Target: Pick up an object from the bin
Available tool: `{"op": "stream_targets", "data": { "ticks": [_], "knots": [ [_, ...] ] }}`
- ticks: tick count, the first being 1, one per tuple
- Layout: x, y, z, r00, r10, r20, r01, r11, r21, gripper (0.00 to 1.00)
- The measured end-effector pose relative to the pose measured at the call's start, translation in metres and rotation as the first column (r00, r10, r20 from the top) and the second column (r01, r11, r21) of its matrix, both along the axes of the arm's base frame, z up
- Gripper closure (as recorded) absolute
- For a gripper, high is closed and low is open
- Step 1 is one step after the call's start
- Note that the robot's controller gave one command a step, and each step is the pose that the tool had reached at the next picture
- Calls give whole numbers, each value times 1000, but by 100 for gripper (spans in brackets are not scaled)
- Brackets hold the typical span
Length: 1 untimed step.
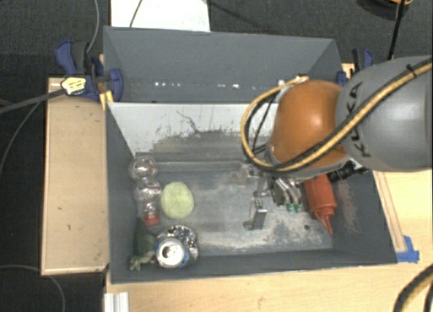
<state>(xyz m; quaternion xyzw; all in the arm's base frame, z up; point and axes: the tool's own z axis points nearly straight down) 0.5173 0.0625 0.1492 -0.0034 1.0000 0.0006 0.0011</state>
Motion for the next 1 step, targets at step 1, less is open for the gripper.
{"op": "stream_targets", "data": {
  "ticks": [1],
  "knots": [
    [38,40,53,999,33,-7,-33,999,-1,0]
  ]
}}
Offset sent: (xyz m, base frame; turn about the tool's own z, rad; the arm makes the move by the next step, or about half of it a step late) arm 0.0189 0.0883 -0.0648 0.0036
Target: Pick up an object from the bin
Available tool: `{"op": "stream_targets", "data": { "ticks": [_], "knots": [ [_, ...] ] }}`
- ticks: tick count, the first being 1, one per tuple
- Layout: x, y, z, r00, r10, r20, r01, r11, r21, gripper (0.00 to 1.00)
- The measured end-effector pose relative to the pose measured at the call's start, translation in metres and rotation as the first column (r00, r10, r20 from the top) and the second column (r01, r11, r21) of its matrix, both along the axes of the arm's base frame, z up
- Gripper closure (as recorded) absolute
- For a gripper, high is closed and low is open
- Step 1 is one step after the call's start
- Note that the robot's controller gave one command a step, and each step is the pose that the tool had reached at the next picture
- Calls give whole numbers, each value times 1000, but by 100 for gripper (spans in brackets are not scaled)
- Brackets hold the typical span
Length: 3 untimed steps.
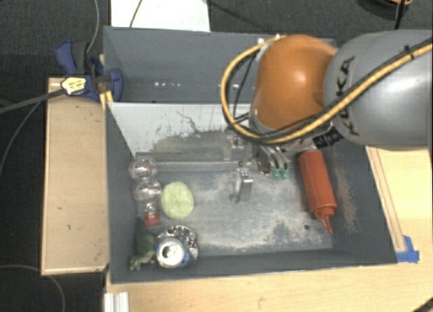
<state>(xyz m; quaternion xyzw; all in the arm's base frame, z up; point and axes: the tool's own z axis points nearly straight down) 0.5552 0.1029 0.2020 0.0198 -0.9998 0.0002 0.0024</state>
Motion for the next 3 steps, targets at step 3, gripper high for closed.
{"op": "stream_targets", "data": {
  "ticks": [3],
  "knots": [
    [3,62,-106,997,-74,13,74,997,4,0]
  ]
}}
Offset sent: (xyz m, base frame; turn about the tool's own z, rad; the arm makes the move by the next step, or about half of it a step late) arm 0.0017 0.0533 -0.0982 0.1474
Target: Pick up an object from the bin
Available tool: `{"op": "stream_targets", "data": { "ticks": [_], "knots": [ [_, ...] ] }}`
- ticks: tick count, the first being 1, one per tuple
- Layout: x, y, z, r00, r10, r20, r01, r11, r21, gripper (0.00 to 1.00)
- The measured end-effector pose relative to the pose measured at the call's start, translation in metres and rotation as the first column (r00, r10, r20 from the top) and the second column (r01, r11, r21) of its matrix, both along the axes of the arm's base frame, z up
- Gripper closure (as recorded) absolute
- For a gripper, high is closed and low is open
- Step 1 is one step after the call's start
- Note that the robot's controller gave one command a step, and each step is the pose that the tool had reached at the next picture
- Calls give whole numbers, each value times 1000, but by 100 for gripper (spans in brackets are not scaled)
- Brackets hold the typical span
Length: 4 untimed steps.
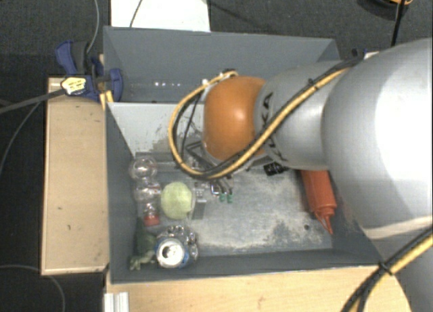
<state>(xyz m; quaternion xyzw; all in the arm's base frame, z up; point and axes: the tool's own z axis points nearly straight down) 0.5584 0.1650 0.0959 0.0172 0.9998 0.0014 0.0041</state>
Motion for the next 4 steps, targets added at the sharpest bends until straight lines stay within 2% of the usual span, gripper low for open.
{"op": "stream_targets", "data": {
  "ticks": [1,2,3,4],
  "knots": [
    [1,14,-14,999,50,-1,-50,999,0,0],
    [7,26,-25,998,66,4,-66,998,1,100],
    [7,26,-25,998,66,4,-66,998,1,100],
    [23,34,-5,997,73,3,-73,997,1,100]
  ]
}}
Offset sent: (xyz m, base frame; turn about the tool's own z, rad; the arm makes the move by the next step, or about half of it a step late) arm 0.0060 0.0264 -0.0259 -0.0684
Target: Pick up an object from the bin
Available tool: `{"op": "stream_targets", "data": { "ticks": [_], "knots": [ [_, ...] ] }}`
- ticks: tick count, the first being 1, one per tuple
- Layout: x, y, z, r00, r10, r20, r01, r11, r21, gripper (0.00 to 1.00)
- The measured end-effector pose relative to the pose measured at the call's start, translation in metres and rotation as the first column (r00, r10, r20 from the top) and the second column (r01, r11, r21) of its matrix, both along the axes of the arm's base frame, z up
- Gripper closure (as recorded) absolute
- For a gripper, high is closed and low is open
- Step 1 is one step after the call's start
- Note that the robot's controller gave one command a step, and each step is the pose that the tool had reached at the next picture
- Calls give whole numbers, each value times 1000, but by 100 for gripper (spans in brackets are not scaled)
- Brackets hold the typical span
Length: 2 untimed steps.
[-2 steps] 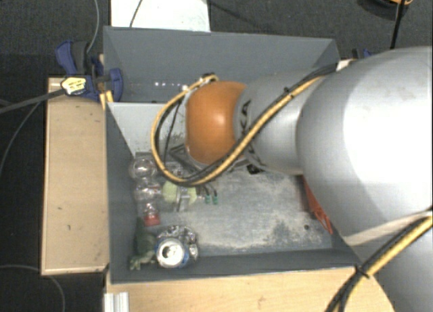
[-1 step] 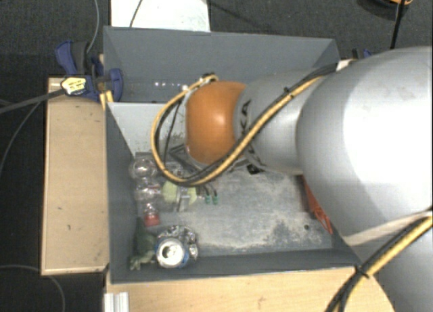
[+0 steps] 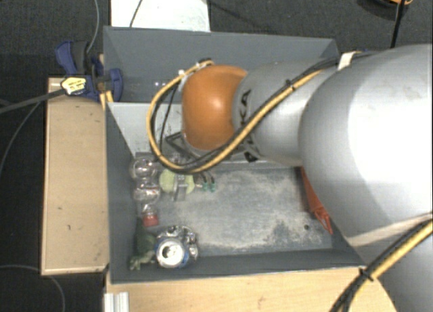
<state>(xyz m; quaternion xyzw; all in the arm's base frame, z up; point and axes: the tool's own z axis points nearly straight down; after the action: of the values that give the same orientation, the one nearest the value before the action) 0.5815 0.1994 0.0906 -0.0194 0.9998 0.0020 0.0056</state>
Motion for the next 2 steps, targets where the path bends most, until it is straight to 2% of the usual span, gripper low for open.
{"op": "stream_targets", "data": {
  "ticks": [1,2],
  "knots": [
    [8,19,86,1000,24,4,-24,1000,1,100],
    [8,19,86,1000,24,4,-24,1000,1,100]
  ]
}}
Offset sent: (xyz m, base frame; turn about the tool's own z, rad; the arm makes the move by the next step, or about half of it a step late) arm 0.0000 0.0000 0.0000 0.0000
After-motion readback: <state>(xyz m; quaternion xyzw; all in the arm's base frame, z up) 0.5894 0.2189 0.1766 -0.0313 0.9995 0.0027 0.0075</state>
